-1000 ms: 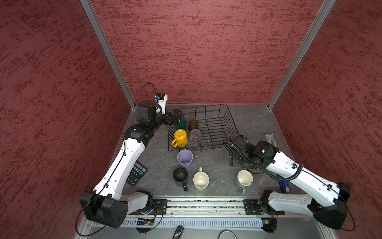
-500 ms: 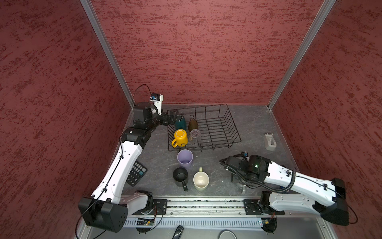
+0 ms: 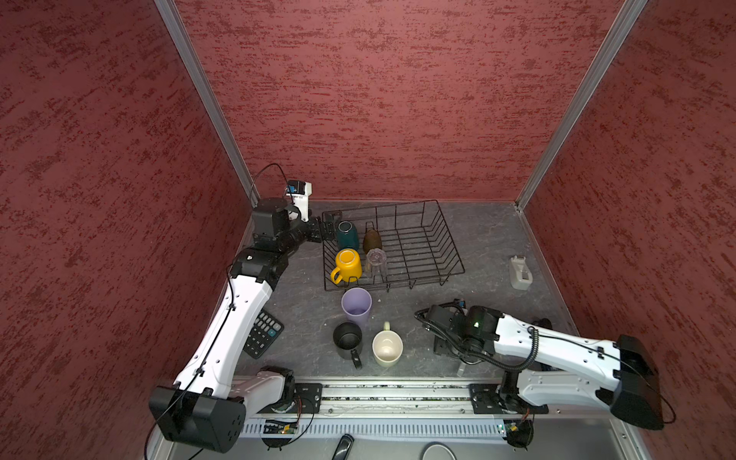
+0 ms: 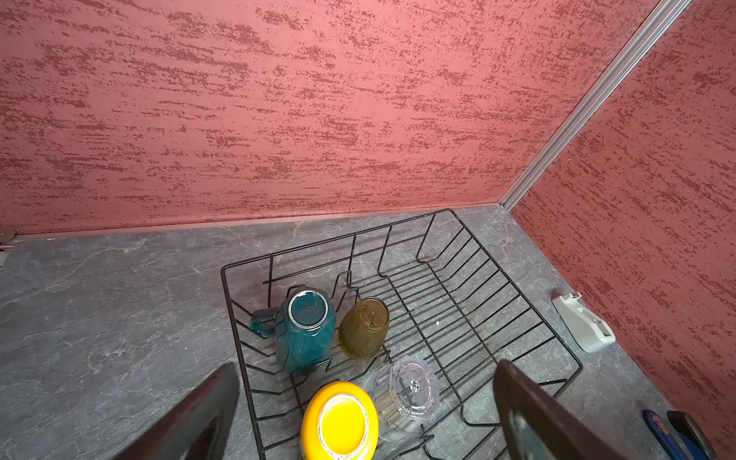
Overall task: Load cups into a dish rack
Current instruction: Pick up the cup from the bottom-right of the table.
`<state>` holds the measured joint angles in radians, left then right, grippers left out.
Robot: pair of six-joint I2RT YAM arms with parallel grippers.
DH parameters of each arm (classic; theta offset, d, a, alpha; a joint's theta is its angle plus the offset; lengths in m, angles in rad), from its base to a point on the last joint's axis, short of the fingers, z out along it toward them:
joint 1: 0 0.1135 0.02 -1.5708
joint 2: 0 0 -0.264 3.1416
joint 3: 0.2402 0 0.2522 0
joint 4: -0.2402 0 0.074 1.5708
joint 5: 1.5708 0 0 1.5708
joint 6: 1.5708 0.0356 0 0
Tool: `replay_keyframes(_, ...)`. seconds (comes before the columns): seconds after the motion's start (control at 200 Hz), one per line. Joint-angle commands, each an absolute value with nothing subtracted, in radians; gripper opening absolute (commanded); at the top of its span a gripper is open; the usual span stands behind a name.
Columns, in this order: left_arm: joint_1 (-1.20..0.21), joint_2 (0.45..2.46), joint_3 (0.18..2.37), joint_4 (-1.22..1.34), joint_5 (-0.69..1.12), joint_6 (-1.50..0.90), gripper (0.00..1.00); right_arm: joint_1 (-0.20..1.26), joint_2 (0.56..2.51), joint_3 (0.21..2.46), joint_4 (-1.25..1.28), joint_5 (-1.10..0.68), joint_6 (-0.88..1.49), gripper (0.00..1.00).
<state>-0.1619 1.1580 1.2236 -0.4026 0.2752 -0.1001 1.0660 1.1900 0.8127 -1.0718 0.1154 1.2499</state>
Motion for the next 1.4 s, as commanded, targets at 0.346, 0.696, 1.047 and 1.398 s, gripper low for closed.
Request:
replay_keyframes(0.346,-0.152,1.149,1.216,-0.386,0.295,-0.107,1.0,1.016,1.172,0.804,-1.167,0.172,1.258,0.48)
replay_keyframes(0.696,-0.15,1.144,1.214,-0.386,0.296,-0.104,1.0,1.015,1.187,0.813,-1.222,0.222,1.245,0.26)
replay_keyframes(1.047,-0.149,1.145,1.21,-0.382,0.288,-0.103,1.0,1.015,1.21,0.89,-1.282,0.284,1.217,0.0)
replay_keyframes(1.398,-0.135,1.098,1.132,-0.245,0.327,-0.142,1.0,0.952,1.231,1.297,-1.499,0.477,1.117,0.0)
